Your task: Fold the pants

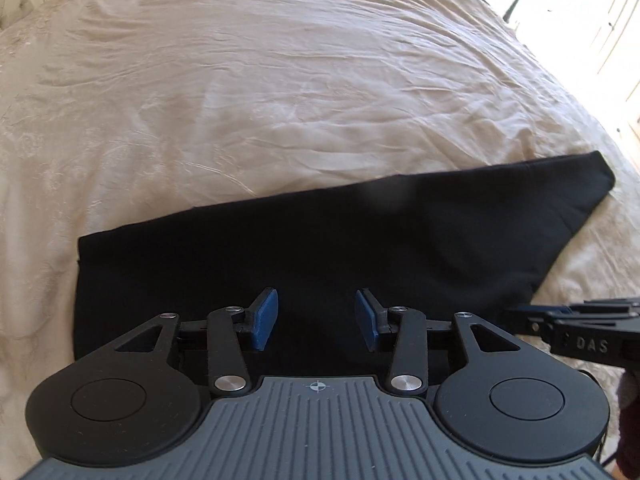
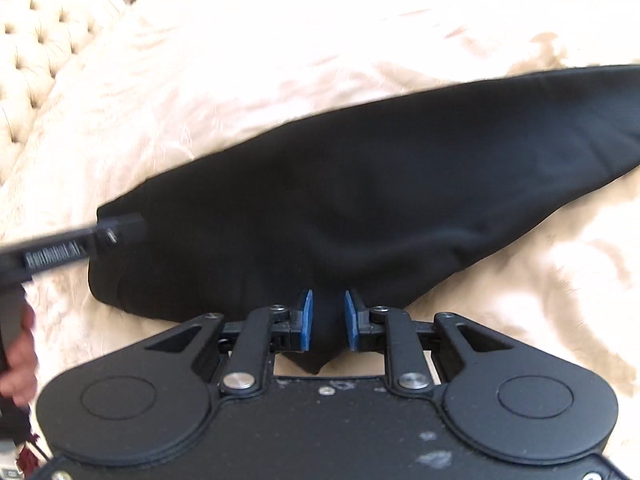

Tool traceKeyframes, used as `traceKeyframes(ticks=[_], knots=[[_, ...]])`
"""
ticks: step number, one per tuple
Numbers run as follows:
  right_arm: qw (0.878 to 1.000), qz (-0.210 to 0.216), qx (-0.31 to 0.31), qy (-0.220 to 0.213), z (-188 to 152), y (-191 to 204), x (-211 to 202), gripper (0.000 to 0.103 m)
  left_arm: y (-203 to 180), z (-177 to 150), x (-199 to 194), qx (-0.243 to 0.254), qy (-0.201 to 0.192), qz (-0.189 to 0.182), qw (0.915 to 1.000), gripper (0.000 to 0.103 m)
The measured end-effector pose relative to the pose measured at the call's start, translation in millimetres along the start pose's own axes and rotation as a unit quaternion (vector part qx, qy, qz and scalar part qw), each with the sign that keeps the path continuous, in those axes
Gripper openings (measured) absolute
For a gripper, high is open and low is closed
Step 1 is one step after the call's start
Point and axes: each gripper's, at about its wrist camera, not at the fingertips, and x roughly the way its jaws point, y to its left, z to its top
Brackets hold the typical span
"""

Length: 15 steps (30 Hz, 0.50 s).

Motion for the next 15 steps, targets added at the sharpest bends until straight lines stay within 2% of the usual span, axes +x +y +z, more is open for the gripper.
traceKeyframes(ticks=[3,5,6,11,15], knots=[[0.999,-0.031,0.004,0.009,6.2,-17.7,17.9,0.021,-22.9,-7.3,3.5,0.012,0.013,-0.01,0.9998,0.042],[0.997,-0.041,0.011,0.062,10.1,-34.2,44.8,0.02,-33.2,-11.9,2.6,0.007,0.017,-0.003,0.9998,0.042],[0.997,-0.034,0.015,0.071,11.3,-40.2,50.2,0.02,-38.2,-13.4,1.6,0.003,0.02,0.0,0.9998,0.042],[0.999,0.028,0.009,0.034,9.5,-65.1,22.3,0.02,-63.6,-13.6,-5.3,-0.004,0.018,0.048,0.9987,0.042],[0.998,0.058,0.019,-0.01,16.0,-105.0,-7.9,0.022,-100.2,-5.9,-2.5,-0.008,0.027,0.09,0.9956,0.042]])
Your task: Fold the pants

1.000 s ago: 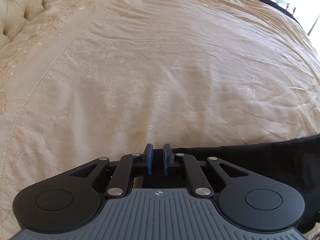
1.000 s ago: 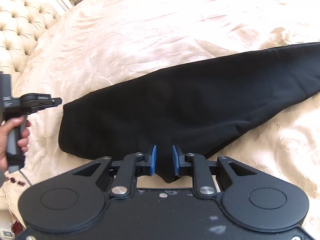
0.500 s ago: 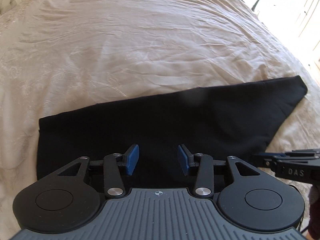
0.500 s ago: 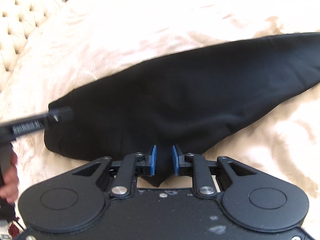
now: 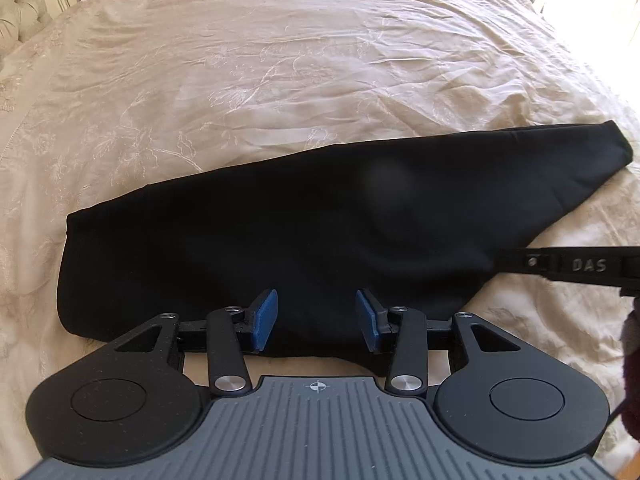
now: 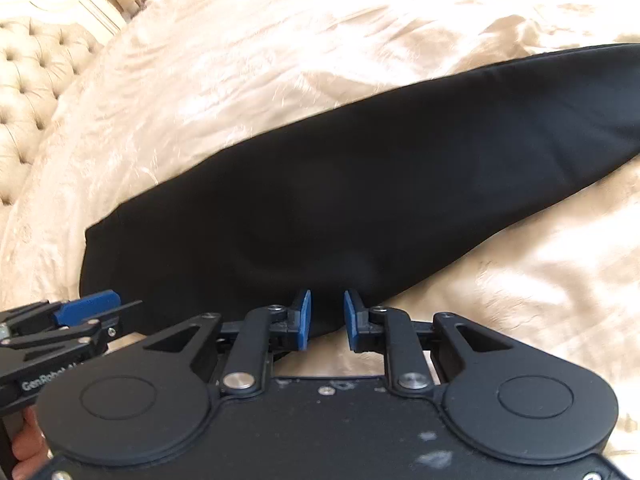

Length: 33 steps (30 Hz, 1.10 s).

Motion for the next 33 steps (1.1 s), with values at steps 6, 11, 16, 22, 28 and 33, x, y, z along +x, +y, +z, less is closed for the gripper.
traceKeyframes(ticks=[6,11,16,22,28,33], knots=[[0.998,-0.025,-0.039,-0.053,30.0,-91.1,-59.6,0.025,-77.6,15.1,2.2,-0.024,0.0,0.006,0.9997,0.042],[0.994,-0.078,-0.035,-0.067,65.7,-191.5,-99.0,0.03,-157.8,34.8,9.1,-0.005,-0.006,-0.017,0.9998,0.042],[0.988,-0.127,0.012,-0.091,98.5,-285.5,-138.1,0.035,-229.0,57.4,13.9,0.043,-0.02,-0.037,0.9982,0.042],[0.983,-0.148,-0.005,-0.112,132.3,-344.6,-149.9,0.035,-280.8,77.7,23.4,0.079,-0.019,-0.049,0.9955,0.042],[0.982,-0.16,-0.046,-0.091,164.6,-357.8,-111.6,0.032,-307.9,98.8,36.3,0.092,-0.014,-0.037,0.995,0.042],[0.981,-0.173,-0.055,-0.073,188.2,-373.2,-74.1,0.032,-327.4,114.2,53.3,0.094,-0.007,-0.03,0.9951,0.042]])
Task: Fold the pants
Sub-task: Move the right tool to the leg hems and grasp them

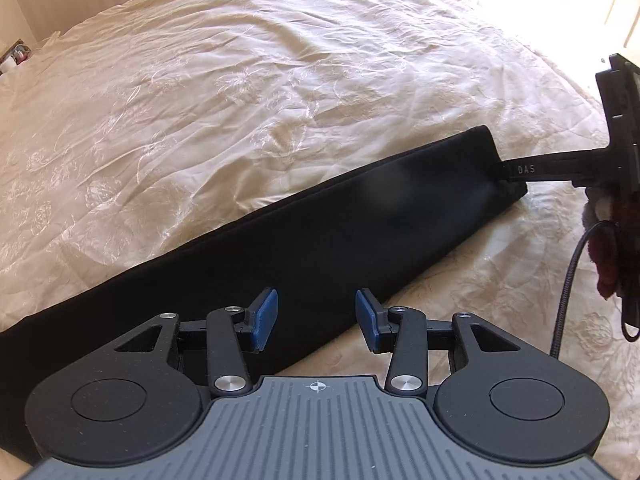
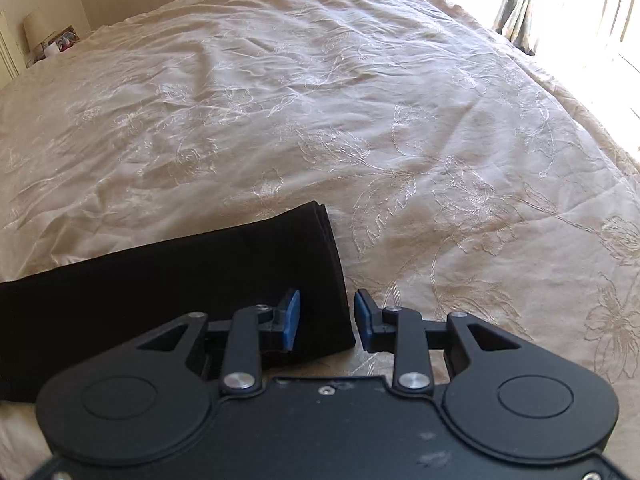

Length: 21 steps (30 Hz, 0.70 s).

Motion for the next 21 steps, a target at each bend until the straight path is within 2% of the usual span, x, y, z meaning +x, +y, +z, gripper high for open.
traceKeyframes(ticks=[2,6,12,17,21], knots=[[1.0,0.009,0.001,0.005,6.6,-3.6,14.4,0.032,-7.1,4.9,8.7,0.008,0.002,0.007,0.9999,0.042],[0.998,0.056,0.02,0.019,16.6,-19.4,22.3,0.033,-14.4,14.0,32.2,0.017,0.014,0.013,0.9997,0.042],[0.986,0.137,0.077,0.057,12.9,-51.9,18.2,0.037,-6.7,25.0,72.3,0.013,0.051,0.029,0.9982,0.042],[0.977,0.168,0.107,0.07,-1.5,-64.1,9.0,0.041,12.7,36.0,93.0,-0.02,0.069,0.026,0.9971,0.043],[0.974,0.183,0.111,0.08,-4.0,-61.7,18.6,0.044,22.4,42.3,101.3,-0.032,0.072,0.027,0.9965,0.05]])
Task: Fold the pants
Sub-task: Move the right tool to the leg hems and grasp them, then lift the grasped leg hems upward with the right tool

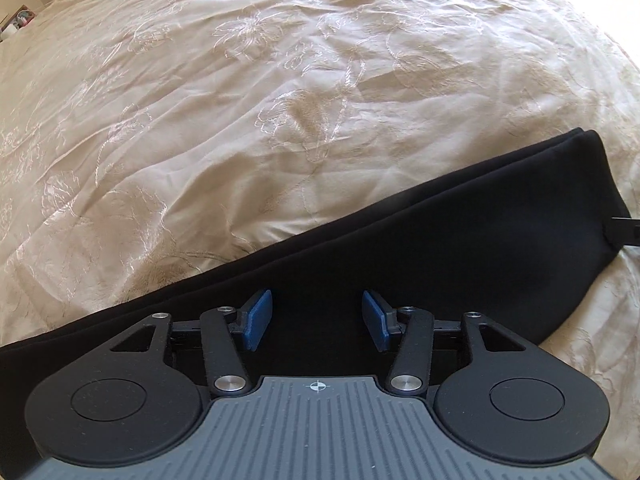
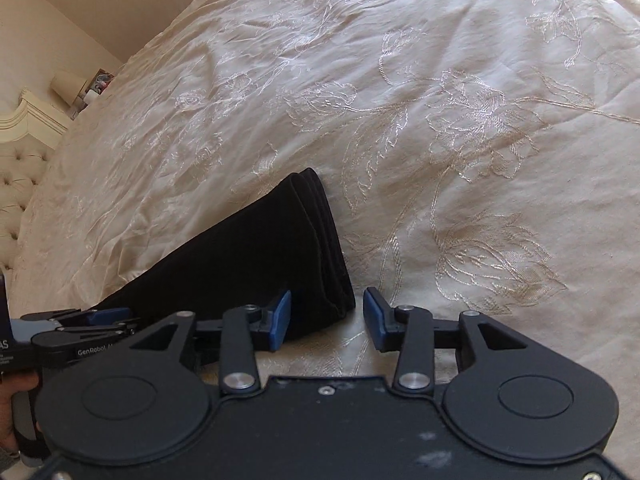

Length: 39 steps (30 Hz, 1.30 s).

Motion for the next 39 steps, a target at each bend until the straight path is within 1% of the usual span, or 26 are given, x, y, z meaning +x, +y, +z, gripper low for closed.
traceKeyframes(ticks=[3,7,10,12,13,14,18,20,22,24,26,27,29,32,33,36,39], knots=[[1.0,0.01,0.003,0.003,2.9,-1.9,10.2,0.046,5.0,3.3,3.8,-0.01,0.004,-0.007,0.9999,0.051],[1.0,0.026,0.016,-0.007,12.0,-5.2,23.0,0.048,6.6,2.8,5.2,-0.011,0.003,-0.014,0.9998,0.052],[0.999,0.036,0.017,-0.017,16.6,-4.9,25.3,0.049,8.2,-1.1,1.6,-0.009,-0.002,-0.017,0.9998,0.052],[0.999,0.034,0.005,-0.016,19.0,-0.2,25.1,0.045,10.5,-2.6,-3.9,-0.013,-0.009,-0.017,0.9997,0.052],[0.999,0.034,-0.003,-0.016,19.6,2.7,23.3,0.03,12.2,-4.3,-9.1,-0.017,-0.017,-0.012,0.9996,0.052],[0.999,0.044,-0.004,-0.009,21.7,5.7,22.0,0.021,13.1,-7.3,-15.2,-0.022,-0.025,-0.009,0.9994,0.052],[0.999,0.045,-0.011,-0.028,25.1,23.2,-2.3,0.021,12.7,-24.8,-42.9,-0.023,-0.062,-0.019,0.9976,0.052],[0.998,0.05,-0.011,-0.036,27.2,34.1,-15.6,0.021,9.1,-29.1,-43.0,-0.011,-0.065,-0.024,0.9976,0.052],[0.998,0.052,-0.015,-0.046,29.2,50.9,-27.3,0.021,4.5,-26.5,-32.2,0.004,-0.056,-0.021,0.9982,0.052],[0.997,0.049,-0.023,-0.053,28.9,67.0,-37.8,0.021,1.9,-20.3,-14.0,0.016,-0.034,-0.008,0.9992,0.052],[0.997,0.047,-0.032,-0.057,27.4,84.6,-45.6,0.021,5.3,-14.3,4.6,0.013,-0.006,-0.013,0.9998,0.053],[0.997,0.046,-0.038,-0.057,26.0,95.1,-47.8,0.021,8.6,-11.1,5.3,0.008,-0.007,-0.019,0.9998,0.053],[0.996,0.036,-0.057,-0.063,21.4,117.3,-54.0,0.02,17.6,-6.3,-3.7,-0.006,-0.02,-0.027,0.9994,0.053],[0.994,0.029,-0.079,-0.072,14.6,151.1,-63.4,0.02,41.9,-9.3,-34.1,-0.035,-0.063,-0.009,0.9974,0.053],[0.993,0.027,-0.085,-0.074,12.7,163.3,-65.0,0.02,52.8,-12.3,-43.9,-0.046,-0.074,-0.005,0.9962,0.053],[0.991,0.023,-0.11,-0.08,0.3,204.2,-69.4,0.02,83.5,-26.1,-66.0,-0.071,-0.09,0.005,0.9934,0.053],[0.987,0.021,-0.137,-0.082,-20.1,246.9,-64.7,0.02,120.4,-47.3,-84.1,-0.1,-0.104,0.014,0.9895,0.053]])
